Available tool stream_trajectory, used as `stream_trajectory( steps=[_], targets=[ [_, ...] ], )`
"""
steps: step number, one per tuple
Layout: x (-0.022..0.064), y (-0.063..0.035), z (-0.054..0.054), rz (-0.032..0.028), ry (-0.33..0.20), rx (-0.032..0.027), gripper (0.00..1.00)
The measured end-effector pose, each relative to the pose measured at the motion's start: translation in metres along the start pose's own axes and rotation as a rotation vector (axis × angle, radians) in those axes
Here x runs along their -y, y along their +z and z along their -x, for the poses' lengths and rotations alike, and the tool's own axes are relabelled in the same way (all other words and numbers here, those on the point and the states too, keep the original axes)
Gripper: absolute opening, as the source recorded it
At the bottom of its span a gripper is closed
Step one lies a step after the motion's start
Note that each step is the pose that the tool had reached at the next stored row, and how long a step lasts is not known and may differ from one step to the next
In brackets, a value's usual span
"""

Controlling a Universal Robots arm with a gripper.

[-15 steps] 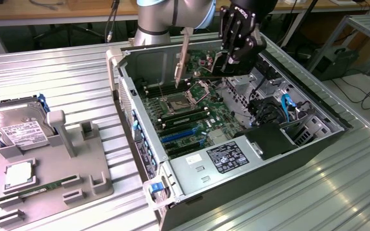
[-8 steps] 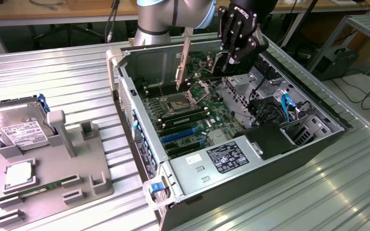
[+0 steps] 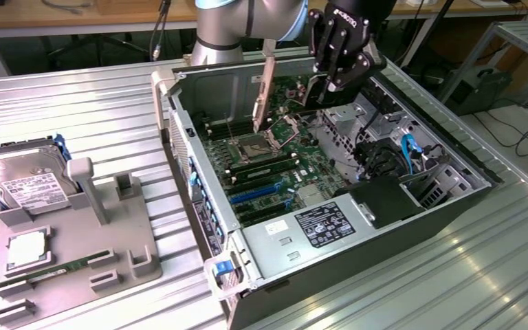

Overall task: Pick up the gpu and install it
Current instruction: 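Insert the gpu into the slot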

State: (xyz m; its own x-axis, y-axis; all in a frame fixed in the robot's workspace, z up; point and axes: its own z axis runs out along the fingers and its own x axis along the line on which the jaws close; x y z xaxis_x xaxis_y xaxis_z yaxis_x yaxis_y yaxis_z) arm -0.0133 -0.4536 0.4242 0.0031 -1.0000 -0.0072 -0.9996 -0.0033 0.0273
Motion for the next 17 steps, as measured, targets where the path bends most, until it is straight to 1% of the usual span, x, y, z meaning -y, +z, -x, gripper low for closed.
stream_trajectory(
  steps=[7, 17],
  targets=[
    [0.0, 0.0, 0.0, 0.0005, -0.067, -0.0019, 0.27],
    [0.0, 0.0, 0.0, 0.0013, -0.18, -0.0049, 0.27]
  ],
)
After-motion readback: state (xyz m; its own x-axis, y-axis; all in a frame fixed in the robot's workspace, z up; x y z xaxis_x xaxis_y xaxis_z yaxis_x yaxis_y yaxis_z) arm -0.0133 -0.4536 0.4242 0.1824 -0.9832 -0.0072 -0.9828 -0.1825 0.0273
